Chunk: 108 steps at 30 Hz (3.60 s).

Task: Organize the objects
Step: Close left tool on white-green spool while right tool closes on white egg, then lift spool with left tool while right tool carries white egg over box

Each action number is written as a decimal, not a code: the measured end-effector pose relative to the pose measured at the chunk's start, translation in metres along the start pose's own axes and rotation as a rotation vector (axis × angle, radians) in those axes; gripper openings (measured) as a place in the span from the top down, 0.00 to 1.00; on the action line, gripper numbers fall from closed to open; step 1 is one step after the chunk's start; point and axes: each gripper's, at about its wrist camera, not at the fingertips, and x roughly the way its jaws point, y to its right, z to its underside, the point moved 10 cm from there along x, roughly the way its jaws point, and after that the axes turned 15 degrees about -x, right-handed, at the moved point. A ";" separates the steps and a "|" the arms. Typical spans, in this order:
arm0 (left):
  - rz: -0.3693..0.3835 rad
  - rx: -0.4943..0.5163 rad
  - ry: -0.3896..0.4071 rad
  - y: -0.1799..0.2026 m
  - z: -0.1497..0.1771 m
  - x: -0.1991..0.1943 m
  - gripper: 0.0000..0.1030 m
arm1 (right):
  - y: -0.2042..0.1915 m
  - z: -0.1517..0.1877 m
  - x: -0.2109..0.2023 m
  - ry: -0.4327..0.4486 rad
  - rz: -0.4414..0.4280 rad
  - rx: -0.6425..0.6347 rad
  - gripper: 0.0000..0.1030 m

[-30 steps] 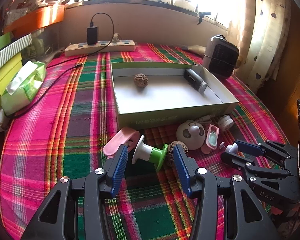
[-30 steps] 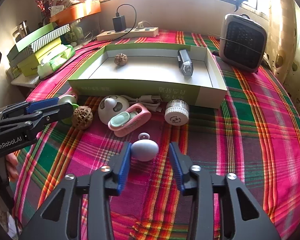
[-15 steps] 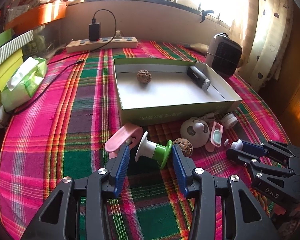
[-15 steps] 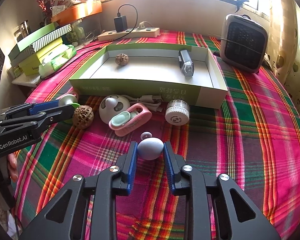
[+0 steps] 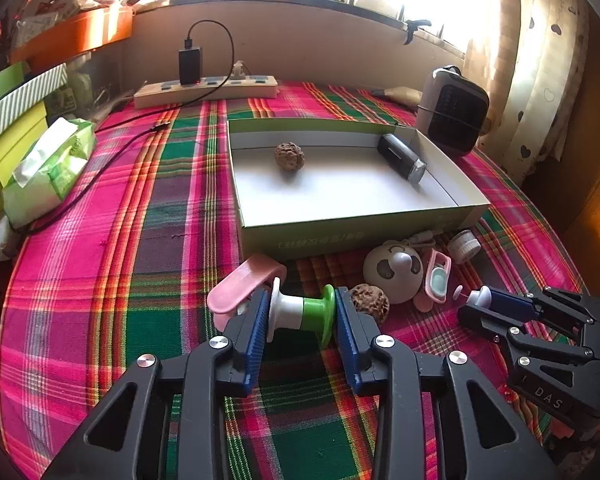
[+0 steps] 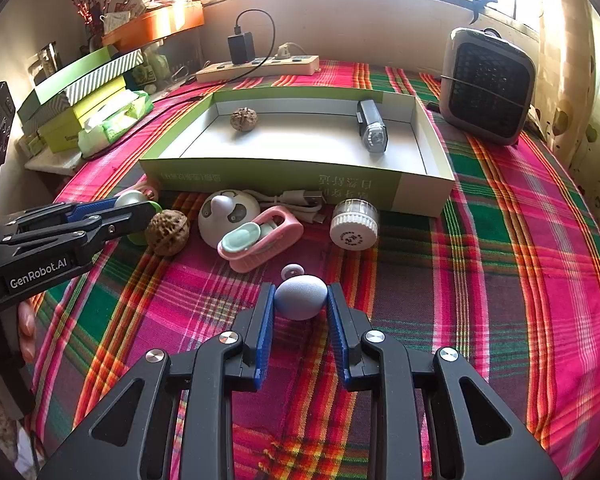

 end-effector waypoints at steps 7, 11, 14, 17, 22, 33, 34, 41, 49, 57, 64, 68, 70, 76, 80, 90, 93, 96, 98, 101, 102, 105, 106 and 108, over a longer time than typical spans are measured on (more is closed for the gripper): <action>-0.003 -0.003 0.001 0.000 0.001 -0.002 0.70 | 0.000 0.000 0.000 0.001 -0.002 0.001 0.74; 0.002 -0.004 0.001 0.001 0.002 -0.002 0.70 | 0.000 0.000 -0.001 0.003 -0.003 0.002 0.74; 0.002 -0.004 0.000 0.001 0.003 -0.003 0.70 | -0.001 -0.001 -0.002 0.004 -0.003 0.001 0.74; 0.000 -0.005 0.003 0.000 0.003 -0.004 0.70 | 0.000 -0.001 -0.002 0.006 -0.003 0.002 0.74; 0.001 -0.007 0.008 0.001 0.002 -0.006 0.70 | 0.001 -0.002 -0.003 0.010 -0.002 0.001 0.74; 0.008 0.001 0.017 0.006 0.001 -0.012 0.70 | 0.003 -0.005 -0.009 0.025 0.002 0.004 0.74; 0.008 0.001 0.018 0.007 0.001 -0.013 0.70 | 0.004 -0.005 -0.009 0.027 0.002 0.004 0.74; 0.018 0.006 0.029 0.012 -0.003 -0.019 0.70 | 0.006 -0.009 -0.013 0.042 -0.003 0.011 0.74; 0.030 0.010 0.039 0.019 -0.009 -0.022 0.70 | 0.011 -0.015 -0.016 0.059 -0.009 0.016 0.74; 0.032 0.018 0.044 0.024 -0.016 -0.021 0.70 | 0.015 -0.023 -0.018 0.079 -0.017 0.016 0.74; 0.042 0.019 0.043 0.028 -0.024 -0.017 0.70 | 0.021 -0.034 -0.018 0.093 -0.016 0.013 0.74; 0.042 0.017 0.041 0.029 -0.031 -0.012 0.70 | 0.024 -0.044 -0.017 0.103 -0.013 0.005 0.74; 0.041 0.016 0.038 0.029 -0.034 -0.008 0.70 | 0.025 -0.050 -0.016 0.109 -0.013 -0.003 0.74; 0.044 0.019 0.041 0.030 -0.044 -0.001 0.70 | 0.026 -0.069 -0.007 0.114 -0.016 -0.030 0.74; 0.043 0.027 0.040 0.032 -0.052 0.004 0.70 | 0.028 -0.080 0.000 0.117 -0.019 -0.034 0.74; 0.036 0.036 0.056 0.033 -0.073 0.016 0.70 | 0.039 -0.102 0.016 0.113 -0.021 -0.042 0.74; 0.029 0.026 0.046 0.029 -0.076 0.023 0.70 | 0.044 -0.109 0.026 0.101 -0.028 -0.036 0.74; 0.017 0.029 0.039 0.027 -0.078 0.031 0.70 | 0.047 -0.115 0.036 0.089 -0.026 -0.044 0.74; 0.015 0.024 0.034 0.025 -0.080 0.036 0.70 | 0.048 -0.118 0.043 0.084 -0.026 -0.044 0.74; 0.005 0.027 0.030 0.023 -0.083 0.043 0.70 | 0.052 -0.124 0.054 0.069 -0.028 -0.043 0.74; 0.003 0.026 0.027 0.023 -0.084 0.045 0.70 | 0.052 -0.126 0.058 0.062 -0.029 -0.043 0.74; 0.001 0.024 0.020 0.021 -0.086 0.051 0.70 | 0.053 -0.131 0.068 0.050 -0.033 -0.045 0.74; -0.001 0.024 0.017 0.021 -0.086 0.054 0.70 | 0.053 -0.133 0.071 0.047 -0.035 -0.045 0.74; -0.007 0.020 0.011 0.019 -0.087 0.058 0.70 | 0.051 -0.136 0.077 0.039 -0.040 -0.048 0.74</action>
